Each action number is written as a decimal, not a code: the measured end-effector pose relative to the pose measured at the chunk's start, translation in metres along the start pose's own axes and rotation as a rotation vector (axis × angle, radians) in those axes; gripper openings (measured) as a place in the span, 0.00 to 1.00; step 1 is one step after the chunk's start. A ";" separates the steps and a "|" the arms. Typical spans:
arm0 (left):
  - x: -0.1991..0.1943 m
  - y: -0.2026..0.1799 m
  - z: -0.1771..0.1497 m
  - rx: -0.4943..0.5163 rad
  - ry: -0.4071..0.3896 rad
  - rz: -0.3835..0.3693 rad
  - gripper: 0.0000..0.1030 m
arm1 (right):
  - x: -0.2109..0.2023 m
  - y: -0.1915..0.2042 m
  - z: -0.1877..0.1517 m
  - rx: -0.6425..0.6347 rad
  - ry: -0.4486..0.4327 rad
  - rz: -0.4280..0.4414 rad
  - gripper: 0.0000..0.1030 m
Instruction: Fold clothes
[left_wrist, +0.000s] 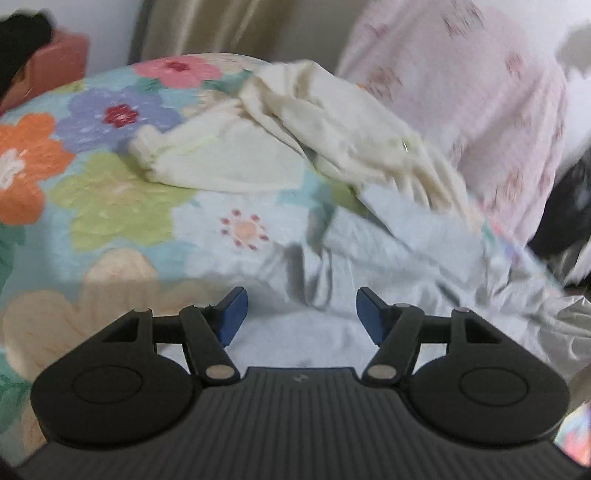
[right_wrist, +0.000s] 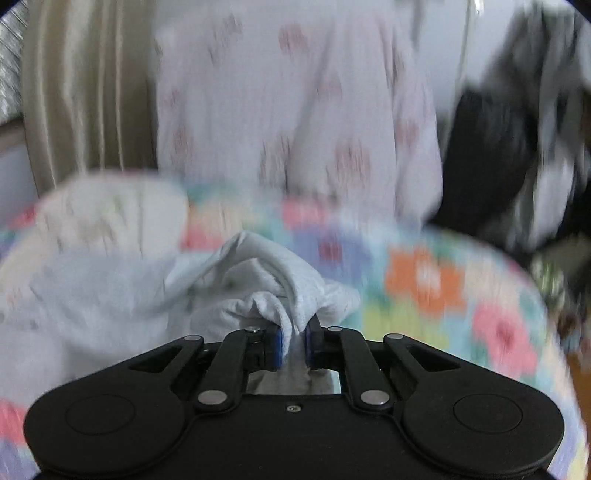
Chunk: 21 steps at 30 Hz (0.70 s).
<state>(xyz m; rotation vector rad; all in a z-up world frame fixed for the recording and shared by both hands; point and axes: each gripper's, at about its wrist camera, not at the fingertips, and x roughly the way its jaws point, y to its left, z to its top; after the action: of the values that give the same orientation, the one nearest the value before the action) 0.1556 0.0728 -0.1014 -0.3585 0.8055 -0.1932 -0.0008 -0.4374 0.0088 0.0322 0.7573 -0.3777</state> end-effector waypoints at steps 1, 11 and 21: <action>0.004 -0.010 -0.005 0.049 0.015 0.008 0.68 | 0.006 -0.002 -0.013 -0.017 0.028 -0.007 0.13; 0.045 -0.067 -0.041 0.280 0.132 0.104 0.94 | 0.019 -0.036 -0.055 -0.042 0.035 0.059 0.30; 0.020 -0.084 -0.048 0.336 -0.038 0.174 0.00 | 0.043 -0.033 -0.114 0.056 0.165 0.148 0.59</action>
<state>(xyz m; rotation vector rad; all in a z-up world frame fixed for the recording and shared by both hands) 0.1314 -0.0217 -0.1130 0.0244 0.7475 -0.1549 -0.0592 -0.4630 -0.0997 0.1734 0.9016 -0.2569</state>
